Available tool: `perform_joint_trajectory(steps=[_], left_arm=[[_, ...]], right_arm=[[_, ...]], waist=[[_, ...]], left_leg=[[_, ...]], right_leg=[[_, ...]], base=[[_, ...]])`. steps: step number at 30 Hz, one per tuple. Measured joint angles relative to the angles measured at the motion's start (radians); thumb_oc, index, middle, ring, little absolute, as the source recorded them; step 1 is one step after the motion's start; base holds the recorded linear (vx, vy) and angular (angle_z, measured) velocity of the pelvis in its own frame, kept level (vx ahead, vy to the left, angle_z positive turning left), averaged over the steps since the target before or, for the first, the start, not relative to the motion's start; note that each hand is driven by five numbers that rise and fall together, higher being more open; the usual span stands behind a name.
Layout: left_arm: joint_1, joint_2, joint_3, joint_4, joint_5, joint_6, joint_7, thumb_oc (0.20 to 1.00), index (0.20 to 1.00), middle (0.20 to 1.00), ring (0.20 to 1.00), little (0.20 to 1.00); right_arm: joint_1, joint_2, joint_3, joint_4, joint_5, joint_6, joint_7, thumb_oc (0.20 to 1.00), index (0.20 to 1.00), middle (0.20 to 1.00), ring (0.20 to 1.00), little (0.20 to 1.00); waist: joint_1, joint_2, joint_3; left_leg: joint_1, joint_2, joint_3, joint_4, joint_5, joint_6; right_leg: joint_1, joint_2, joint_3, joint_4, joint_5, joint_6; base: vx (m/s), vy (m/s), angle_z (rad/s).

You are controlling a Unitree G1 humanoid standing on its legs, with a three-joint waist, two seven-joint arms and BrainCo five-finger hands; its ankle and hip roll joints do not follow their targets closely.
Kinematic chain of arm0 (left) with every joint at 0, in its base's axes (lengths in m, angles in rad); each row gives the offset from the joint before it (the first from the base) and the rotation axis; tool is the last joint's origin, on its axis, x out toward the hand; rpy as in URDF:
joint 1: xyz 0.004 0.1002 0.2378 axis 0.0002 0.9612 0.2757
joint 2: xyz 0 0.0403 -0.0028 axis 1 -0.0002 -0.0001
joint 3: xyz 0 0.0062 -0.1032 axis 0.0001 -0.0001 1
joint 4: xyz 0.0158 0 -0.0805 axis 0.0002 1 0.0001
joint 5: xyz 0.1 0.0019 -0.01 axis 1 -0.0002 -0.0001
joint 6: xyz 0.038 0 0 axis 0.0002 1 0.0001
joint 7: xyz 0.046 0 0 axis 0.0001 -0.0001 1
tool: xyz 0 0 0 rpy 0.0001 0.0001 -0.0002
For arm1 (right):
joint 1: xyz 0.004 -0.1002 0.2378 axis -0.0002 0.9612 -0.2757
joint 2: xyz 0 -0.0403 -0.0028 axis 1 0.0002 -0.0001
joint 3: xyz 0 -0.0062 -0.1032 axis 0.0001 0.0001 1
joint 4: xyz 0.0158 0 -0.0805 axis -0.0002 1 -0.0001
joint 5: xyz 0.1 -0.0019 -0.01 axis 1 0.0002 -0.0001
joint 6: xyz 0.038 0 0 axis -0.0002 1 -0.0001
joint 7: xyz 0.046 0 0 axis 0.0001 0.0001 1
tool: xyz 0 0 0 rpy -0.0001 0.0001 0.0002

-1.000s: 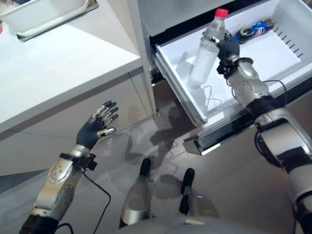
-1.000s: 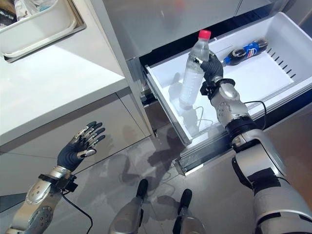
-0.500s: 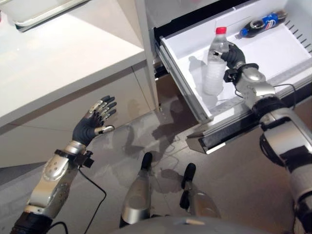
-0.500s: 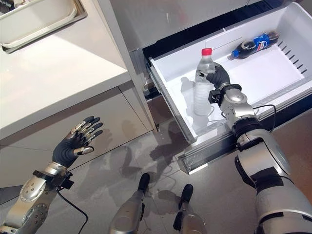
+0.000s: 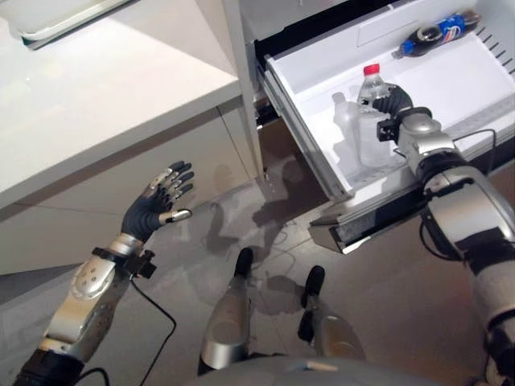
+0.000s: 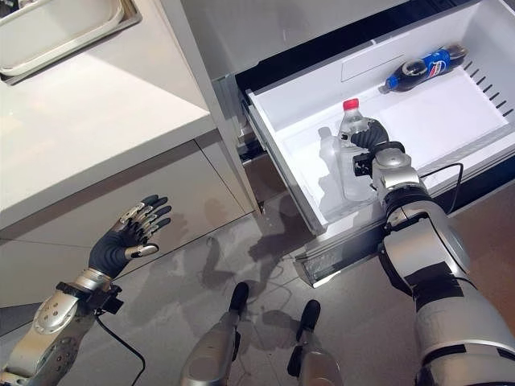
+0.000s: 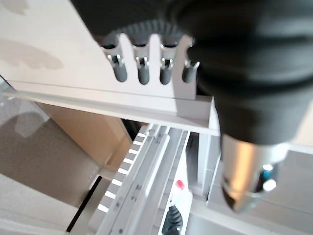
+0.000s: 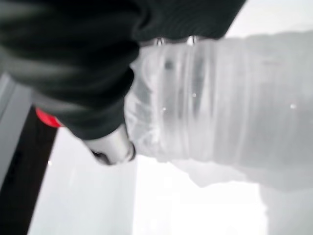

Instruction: Take the drinks into the refrigerator

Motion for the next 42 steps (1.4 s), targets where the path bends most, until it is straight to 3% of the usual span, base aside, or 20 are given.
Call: perform_joint_trajectory(steps=[11,21,22,42], left_arm=[[0.002,-0.001,0.003,0.0,0.034,0.011,-0.001,1.0,1.0,1.0,1.0,1.0],[0.001,-0.003,0.039,0.0,0.035,0.014,0.0,1.0,1.0,1.0,1.0,1.0],[0.001,-0.003,0.039,0.0,0.035,0.014,0.0,1.0,1.0,1.0,1.0,1.0],[0.003,-0.006,0.04,0.0,0.056,0.015,0.003,1.0,1.0,1.0,1.0,1.0]], right_arm=[[-0.002,0.025,0.036,-0.039,-0.146,0.0,0.023,0.2,0.2,0.2,0.2,0.2],[-0.004,0.038,0.036,-0.047,-0.182,-0.001,0.039,0.216,0.216,0.216,0.216,0.216],[-0.004,0.039,0.036,-0.047,-0.182,-0.001,0.039,1.0,1.0,1.0,1.0,1.0],[-0.01,0.051,0.039,-0.068,-0.182,0.0,0.039,1.0,1.0,1.0,1.0,1.0]], waist=[[-0.016,-0.002,0.001],[-0.025,-0.002,0.001],[-0.025,-0.003,0.001],[-0.04,-0.01,0.006]], left_leg=[[0.0,0.0,0.001,0.001,0.0,0.0],[0.0,0.001,0.001,0.002,0.0,0.0],[0.0,0.001,0.001,0.002,0.0,0.0],[0.001,0.001,0.005,0.014,0.0,0.0]], right_leg=[[0.0,0.0,0.003,0.001,0.0,0.0],[0.0,0.0,0.003,0.003,0.0,0.0],[0.0,0.0,0.003,0.003,0.0,0.0],[-0.004,0.0,0.011,0.017,0.0,0.0]], base=[[0.0,0.0,0.0],[0.0,0.0,0.0],[0.0,0.0,0.0],[0.0,0.0,0.0]])
